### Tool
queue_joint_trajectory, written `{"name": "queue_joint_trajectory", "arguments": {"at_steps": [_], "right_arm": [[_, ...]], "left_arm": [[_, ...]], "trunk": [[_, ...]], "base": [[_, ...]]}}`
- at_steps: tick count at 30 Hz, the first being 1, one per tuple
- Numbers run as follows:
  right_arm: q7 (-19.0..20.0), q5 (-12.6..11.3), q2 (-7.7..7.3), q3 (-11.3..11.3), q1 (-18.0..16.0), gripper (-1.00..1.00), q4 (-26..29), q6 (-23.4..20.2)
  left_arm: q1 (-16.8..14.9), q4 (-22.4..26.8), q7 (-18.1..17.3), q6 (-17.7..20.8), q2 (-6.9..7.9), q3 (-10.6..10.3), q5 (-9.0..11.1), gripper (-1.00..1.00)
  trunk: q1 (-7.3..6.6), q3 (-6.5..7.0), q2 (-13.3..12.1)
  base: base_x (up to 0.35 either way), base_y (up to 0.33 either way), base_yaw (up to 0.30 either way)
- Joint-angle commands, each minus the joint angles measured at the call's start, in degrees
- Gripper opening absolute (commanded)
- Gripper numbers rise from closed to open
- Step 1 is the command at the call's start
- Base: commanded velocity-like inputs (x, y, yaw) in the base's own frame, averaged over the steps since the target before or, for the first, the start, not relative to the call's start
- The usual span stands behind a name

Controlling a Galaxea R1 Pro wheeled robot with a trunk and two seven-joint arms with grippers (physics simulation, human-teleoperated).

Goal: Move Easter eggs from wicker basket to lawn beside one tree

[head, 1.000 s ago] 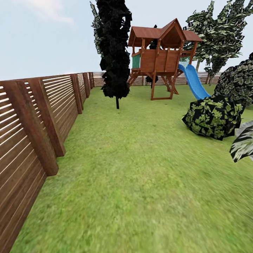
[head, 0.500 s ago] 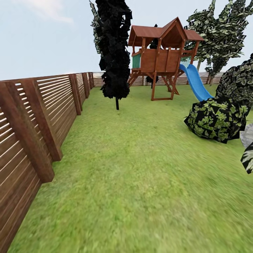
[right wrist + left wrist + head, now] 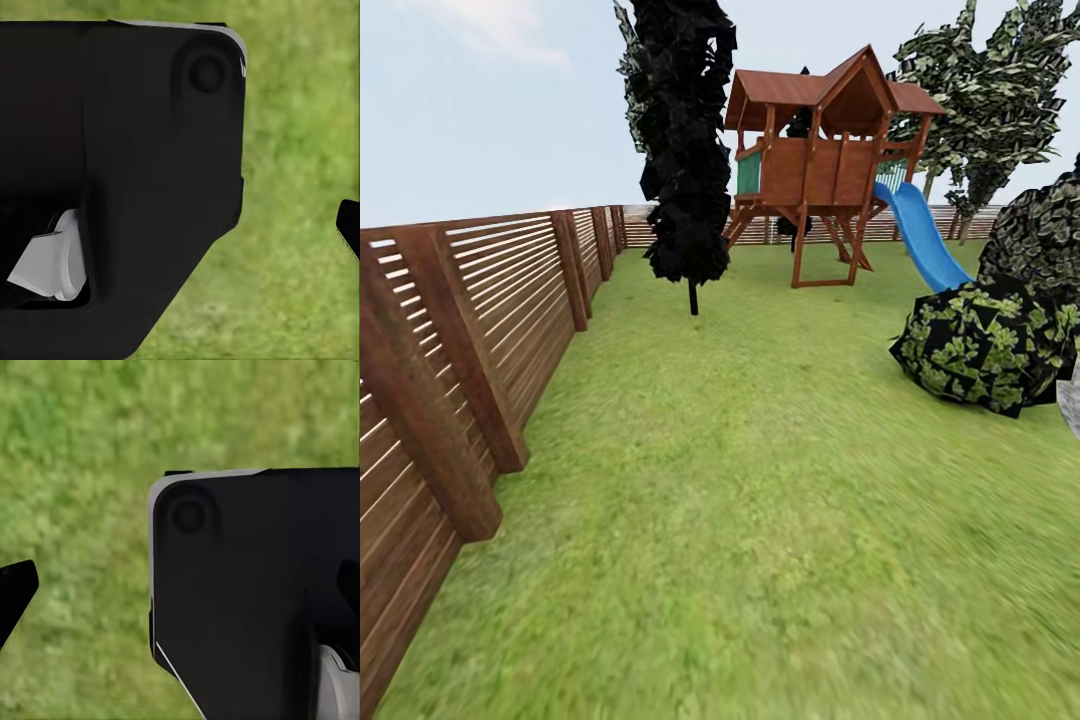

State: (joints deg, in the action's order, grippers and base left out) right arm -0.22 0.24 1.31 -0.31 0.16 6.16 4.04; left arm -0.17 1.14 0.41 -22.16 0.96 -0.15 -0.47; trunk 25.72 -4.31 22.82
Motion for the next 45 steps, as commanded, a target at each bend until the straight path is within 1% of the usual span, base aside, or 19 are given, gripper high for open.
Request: {"name": "queue_joint_trajectory", "arguments": {"at_steps": [1,34,39,45], "right_arm": [[0.0,0.0,0.01,0.0,0.0,1.00,0.1,0.1],[0.0,-0.1,0.01,0.0,0.0,1.00,0.1,0.1],[0.0,-0.2,0.34,0.0,0.0,1.00,0.2,0.1],[0.0,-0.3,0.36,-0.2,0.0,1.00,0.2,0.2]], "left_arm": [[0.0,0.0,0.0,-0.2,0.00,0.0,-0.1,1.00],[0.0,0.0,0.0,-0.1,0.00,0.0,-0.2,1.00],[-0.1,0.0,0.0,0.1,0.02,0.3,-0.1,1.00],[0.0,0.0,0.0,0.1,0.01,0.4,0.1,1.00]], "trunk": [[0.07,-0.10,0.1],[0.07,-0.10,0.1],[0.07,-0.10,0.1],[0.07,-0.10,0.1]], "base": [[0.336,0.000,0.000],[0.336,0.000,0.000],[0.336,0.000,0.000],[0.336,0.000,0.000]]}}
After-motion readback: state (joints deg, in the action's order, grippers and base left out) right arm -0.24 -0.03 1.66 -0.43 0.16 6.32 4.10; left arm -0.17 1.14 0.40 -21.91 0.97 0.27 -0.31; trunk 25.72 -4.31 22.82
